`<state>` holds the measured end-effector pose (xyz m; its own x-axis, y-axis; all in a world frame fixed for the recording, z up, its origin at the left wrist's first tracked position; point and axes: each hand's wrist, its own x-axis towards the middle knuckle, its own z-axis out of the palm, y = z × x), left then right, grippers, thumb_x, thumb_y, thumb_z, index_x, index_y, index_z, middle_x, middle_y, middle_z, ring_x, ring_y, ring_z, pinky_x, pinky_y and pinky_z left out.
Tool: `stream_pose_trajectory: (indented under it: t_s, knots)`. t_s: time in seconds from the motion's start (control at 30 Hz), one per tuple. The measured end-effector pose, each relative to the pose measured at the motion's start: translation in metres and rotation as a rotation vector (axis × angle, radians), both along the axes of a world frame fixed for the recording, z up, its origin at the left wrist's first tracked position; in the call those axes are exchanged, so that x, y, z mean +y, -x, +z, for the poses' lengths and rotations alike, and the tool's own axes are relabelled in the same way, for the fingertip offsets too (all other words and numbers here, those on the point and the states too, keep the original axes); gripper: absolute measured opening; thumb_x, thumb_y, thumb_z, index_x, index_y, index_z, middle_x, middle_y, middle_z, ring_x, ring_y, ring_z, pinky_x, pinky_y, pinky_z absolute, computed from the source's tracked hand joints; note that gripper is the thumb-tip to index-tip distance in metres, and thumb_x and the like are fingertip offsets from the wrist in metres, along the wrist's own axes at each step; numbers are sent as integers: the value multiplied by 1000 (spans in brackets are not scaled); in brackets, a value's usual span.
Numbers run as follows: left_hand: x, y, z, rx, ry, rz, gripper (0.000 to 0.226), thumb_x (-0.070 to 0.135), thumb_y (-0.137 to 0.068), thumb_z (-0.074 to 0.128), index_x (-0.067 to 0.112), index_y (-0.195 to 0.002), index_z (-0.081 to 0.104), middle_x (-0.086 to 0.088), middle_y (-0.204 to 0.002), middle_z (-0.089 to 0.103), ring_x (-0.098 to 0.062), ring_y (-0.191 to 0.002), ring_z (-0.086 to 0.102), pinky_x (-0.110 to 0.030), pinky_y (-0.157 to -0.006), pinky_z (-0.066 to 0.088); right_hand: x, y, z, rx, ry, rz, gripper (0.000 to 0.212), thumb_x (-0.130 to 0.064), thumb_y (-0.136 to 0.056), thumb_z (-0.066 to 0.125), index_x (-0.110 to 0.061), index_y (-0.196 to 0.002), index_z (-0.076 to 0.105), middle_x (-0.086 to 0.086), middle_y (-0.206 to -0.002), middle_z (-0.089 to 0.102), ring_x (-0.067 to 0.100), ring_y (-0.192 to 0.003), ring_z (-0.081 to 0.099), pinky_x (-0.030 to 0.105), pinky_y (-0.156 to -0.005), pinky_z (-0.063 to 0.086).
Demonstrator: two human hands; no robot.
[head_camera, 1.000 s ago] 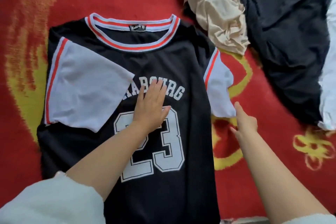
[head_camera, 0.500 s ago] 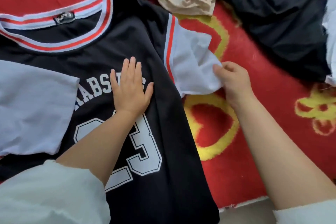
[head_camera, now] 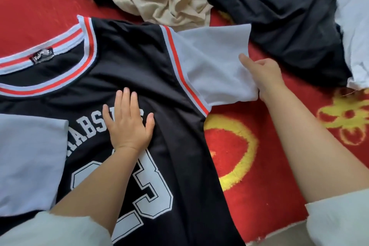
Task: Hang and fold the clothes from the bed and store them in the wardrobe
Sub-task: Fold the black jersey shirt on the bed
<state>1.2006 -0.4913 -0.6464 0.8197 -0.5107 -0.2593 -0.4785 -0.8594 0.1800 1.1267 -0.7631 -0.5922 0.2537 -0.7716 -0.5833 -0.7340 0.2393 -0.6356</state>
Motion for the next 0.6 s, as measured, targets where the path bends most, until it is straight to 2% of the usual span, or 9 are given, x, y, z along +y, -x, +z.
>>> stream_pose_trajectory:
  t_s: [0.07, 0.13, 0.17, 0.27, 0.33, 0.43, 0.47, 0.53, 0.6]
  knots:
    - [0, -1, 0, -5, 5, -15, 68, 40, -82, 31, -6, -131, 44, -20, -140, 42, -34, -131, 36, -49, -106, 6, -1, -6, 6, 63, -99, 67, 31, -30, -80, 69, -14, -66, 46, 0, -72, 52, 15, -61, 51, 24, -53, 40]
    - [0, -1, 0, -3, 4, -18, 68, 40, -81, 32, -6, -129, 46, -21, -138, 44, -35, -129, 38, -49, -105, 6, 1, -13, 11, 58, -207, 72, 16, -16, -80, 68, -6, -88, 58, 3, -83, 62, 15, -66, 59, 26, -58, 48]
    - [-1, -1, 1, 2, 1, -12, 68, 41, -81, 32, -6, -128, 47, -21, -137, 45, -35, -129, 40, -49, -105, 7, 3, -16, 16, 4, -238, 46, 17, -10, -81, 66, -6, -95, 59, 2, -83, 63, 15, -68, 60, 27, -60, 49]
    - [0, -4, 7, 69, 32, -28, 69, 42, -80, 32, -6, -126, 50, -20, -136, 48, -34, -128, 43, -51, -107, 12, 16, -18, 32, -212, -63, 36, 11, -8, -84, 62, -17, -89, 59, -5, -85, 62, 16, -81, 62, 31, -73, 52]
    - [10, -8, 15, 135, 150, -46, 69, 42, -79, 33, -6, -127, 50, -20, -136, 47, -34, -130, 40, -50, -108, 16, 35, -17, 45, -321, 96, 92, 14, -12, -83, 65, -22, -89, 56, -7, -89, 62, 13, -86, 61, 31, -81, 50]
    - [37, -20, 44, 222, 387, 127, 56, 28, -82, 42, -8, -125, 50, -21, -136, 45, -35, -129, 39, -25, -106, 18, 79, -17, 66, -495, 130, 205, 21, -21, -74, 61, -32, -90, 51, -12, -89, 59, 1, -83, 57, 23, -80, 46]
    - [51, -24, 54, 213, 410, 198, 51, 22, -82, 43, -9, -122, 52, -22, -134, 47, -34, -127, 41, -23, -104, 21, 99, -19, 72, -527, 82, 279, 22, -22, -73, 57, -34, -90, 48, -15, -90, 57, -5, -82, 55, 18, -79, 45]
    - [76, -31, 68, 181, 419, 280, 46, 18, -81, 42, -8, -117, 55, -23, -127, 52, -36, -120, 46, -30, -101, 30, 135, -23, 80, -515, -127, 574, 27, -19, -75, 58, -35, -93, 45, -21, -97, 51, -10, -88, 52, 13, -80, 43]
    - [95, -38, 76, 185, 422, 348, 42, 18, -84, 43, -6, -116, 56, -23, -119, 56, -36, -114, 49, -36, -95, 36, 165, -23, 79, -433, -390, 868, 35, -12, -83, 63, -30, -106, 44, -18, -109, 49, -1, -103, 51, 18, -87, 47]
